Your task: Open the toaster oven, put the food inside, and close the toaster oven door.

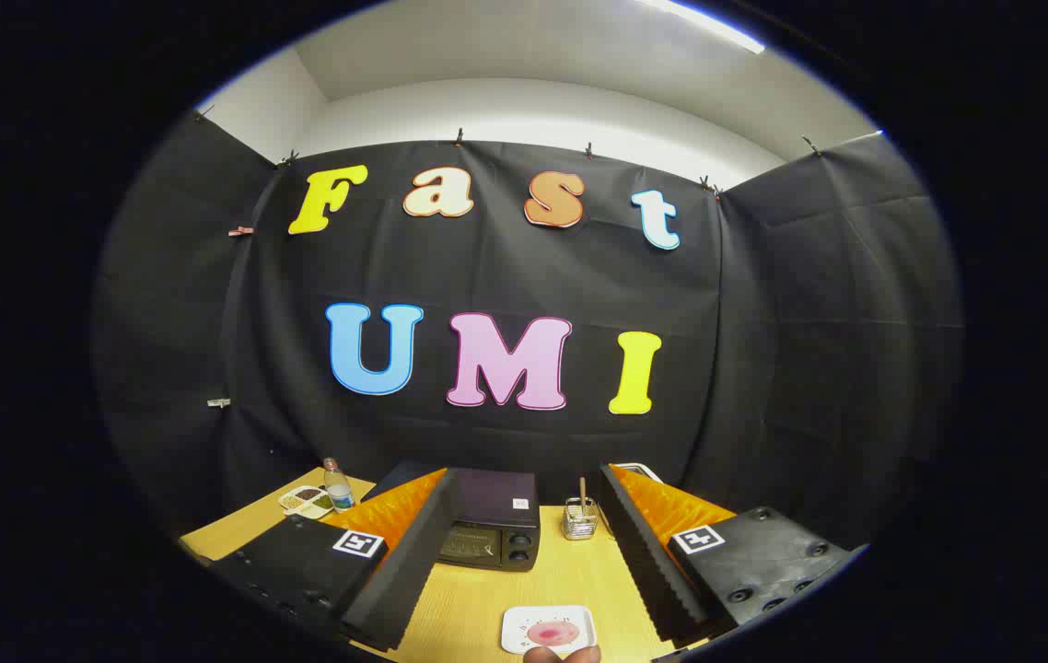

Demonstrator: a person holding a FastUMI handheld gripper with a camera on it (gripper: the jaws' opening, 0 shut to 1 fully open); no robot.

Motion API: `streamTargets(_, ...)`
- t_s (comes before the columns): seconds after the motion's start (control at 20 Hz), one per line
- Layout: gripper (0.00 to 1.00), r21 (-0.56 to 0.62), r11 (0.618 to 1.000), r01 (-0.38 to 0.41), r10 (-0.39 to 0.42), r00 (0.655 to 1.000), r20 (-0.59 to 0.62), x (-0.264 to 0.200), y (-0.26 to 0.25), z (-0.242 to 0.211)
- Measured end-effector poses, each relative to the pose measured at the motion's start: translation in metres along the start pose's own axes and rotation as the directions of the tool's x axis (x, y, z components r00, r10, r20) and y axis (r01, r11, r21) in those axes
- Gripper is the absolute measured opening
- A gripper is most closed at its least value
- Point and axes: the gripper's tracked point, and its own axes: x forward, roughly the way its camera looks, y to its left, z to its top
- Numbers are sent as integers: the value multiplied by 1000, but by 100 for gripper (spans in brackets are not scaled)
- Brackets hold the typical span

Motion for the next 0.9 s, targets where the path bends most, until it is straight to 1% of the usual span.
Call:
streamTargets(0.2, 97, -31, 1000, 3, -3, 1000, 3, -6, 1, -2)
streamTargets(0.5, 97, -47, 999, 1, 0, 1000, 10, -5, 9, 1)
streamTargets(0.8, 98, -46, 999, -28, 28, 1000, 11, -1, 29, 1)
streamTargets(0.9, 97, -27, 999, -39, 39, 999, 9, 2, 37, -1)
